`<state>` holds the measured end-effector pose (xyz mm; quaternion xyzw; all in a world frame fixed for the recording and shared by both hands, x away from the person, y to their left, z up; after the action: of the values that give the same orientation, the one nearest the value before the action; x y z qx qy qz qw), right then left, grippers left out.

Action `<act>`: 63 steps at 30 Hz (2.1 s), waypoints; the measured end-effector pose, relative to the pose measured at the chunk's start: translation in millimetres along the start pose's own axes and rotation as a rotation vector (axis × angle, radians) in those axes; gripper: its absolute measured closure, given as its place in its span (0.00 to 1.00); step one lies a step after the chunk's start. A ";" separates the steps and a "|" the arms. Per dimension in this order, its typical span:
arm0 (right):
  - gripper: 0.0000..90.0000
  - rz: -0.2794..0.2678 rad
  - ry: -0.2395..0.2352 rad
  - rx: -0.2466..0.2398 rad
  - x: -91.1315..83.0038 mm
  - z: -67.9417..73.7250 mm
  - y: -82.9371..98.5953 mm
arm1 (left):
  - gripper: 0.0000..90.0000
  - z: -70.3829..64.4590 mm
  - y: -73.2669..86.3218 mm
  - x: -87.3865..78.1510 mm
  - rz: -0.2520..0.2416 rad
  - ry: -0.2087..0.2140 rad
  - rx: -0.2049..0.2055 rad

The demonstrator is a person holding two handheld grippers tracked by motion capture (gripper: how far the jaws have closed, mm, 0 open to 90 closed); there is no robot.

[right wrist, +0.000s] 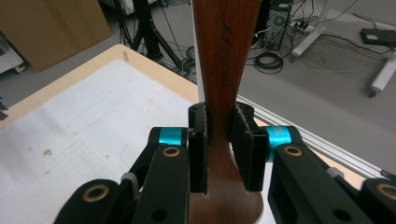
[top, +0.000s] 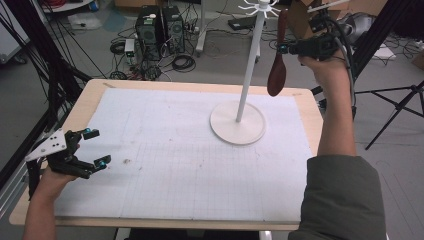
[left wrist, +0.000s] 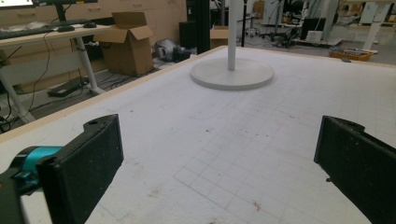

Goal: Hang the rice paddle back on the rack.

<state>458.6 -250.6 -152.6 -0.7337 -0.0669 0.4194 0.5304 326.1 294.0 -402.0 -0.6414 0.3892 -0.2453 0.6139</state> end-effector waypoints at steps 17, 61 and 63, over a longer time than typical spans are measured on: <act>0.84 -0.002 0.003 0.024 -0.9 -4.4 5.0 | 0.02 -0.2 0.2 0.2 -0.001 0.001 -0.002; 0.85 0.007 0.008 0.009 -0.8 -2.2 -15.6 | 0.02 0.5 -0.2 -1.1 -0.004 0.003 -0.002; 0.85 0.014 0.009 0.004 0.3 -2.0 -16.9 | 0.02 0.5 -0.4 -1.4 -0.006 0.004 -0.003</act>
<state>466.0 -244.7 -138.5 -0.7349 -0.0585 0.4202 0.5290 325.8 295.4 -401.5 -0.6432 0.3887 -0.2479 0.6114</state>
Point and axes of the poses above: each handheld gripper's, and its own axes: x roughly forward along the jaws, y roughly out of its underside, z roughly to its left, the point moved 5 cm from there along x, roughly forward along the jaws, and after that the axes turned 10 degrees about -x, right-handed, at the moved point
